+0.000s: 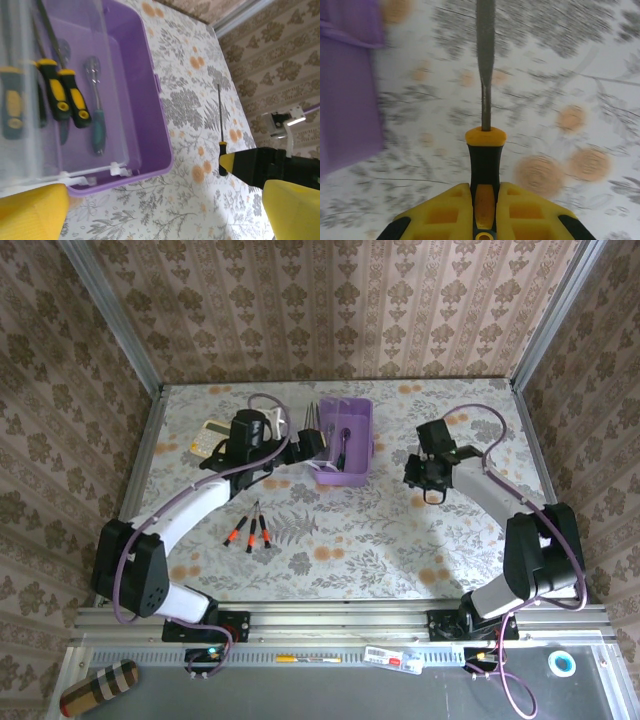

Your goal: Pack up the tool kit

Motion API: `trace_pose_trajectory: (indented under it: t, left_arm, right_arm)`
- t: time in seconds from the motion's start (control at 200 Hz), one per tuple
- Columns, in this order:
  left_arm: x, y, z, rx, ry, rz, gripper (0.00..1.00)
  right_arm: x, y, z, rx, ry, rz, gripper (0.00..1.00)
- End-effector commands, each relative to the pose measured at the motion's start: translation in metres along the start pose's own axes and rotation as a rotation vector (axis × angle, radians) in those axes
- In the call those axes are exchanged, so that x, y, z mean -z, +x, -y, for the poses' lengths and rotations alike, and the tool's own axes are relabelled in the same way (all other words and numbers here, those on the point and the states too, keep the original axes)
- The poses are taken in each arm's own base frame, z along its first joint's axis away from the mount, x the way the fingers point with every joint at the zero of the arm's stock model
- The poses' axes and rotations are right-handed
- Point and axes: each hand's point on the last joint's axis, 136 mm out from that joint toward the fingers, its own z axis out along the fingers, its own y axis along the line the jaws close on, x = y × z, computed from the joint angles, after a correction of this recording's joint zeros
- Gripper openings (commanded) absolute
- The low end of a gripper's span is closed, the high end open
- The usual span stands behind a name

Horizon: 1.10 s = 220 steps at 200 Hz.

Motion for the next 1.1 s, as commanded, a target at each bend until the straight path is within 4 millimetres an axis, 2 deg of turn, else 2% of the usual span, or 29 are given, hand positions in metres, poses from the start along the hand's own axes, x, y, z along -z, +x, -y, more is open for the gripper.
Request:
trace_pose_trajectory:
  t: [0.0,0.205,0.345,0.51,0.78,1.095]
  left_arm:
    - [0.02,-0.03,-0.006,-0.016,-0.019,0.093,1.0]
    - [0.034,-0.049,-0.03,0.016,-0.073,0.153,1.0]
    - [0.036,-0.055,-0.038,0.041,-0.076,0.168,1.0]
    - [0.037,-0.056,-0.04,0.045,-0.077,0.171,1.0]
    - [0.037,-0.059,-0.044,0.059,-0.077,0.174,1.0]
    - [0.038,-0.059,-0.045,0.065,-0.072,0.178,1.0]
  right_arm:
    - [0.004,-0.011,-0.038,0.032,-0.043,0.015,0.15]
    - [-0.003,-0.024,-0.104,0.109,-0.11,0.007,0.15]
    - [-0.008,-0.036,-0.156,0.178,-0.176,0.003,0.15]
    - [-0.022,-0.044,-0.194,0.23,-0.198,-0.017,0.15]
    - [-0.043,-0.045,-0.222,0.255,-0.216,-0.049,0.15]
    - [-0.058,-0.042,-0.223,0.259,-0.199,-0.073,0.16]
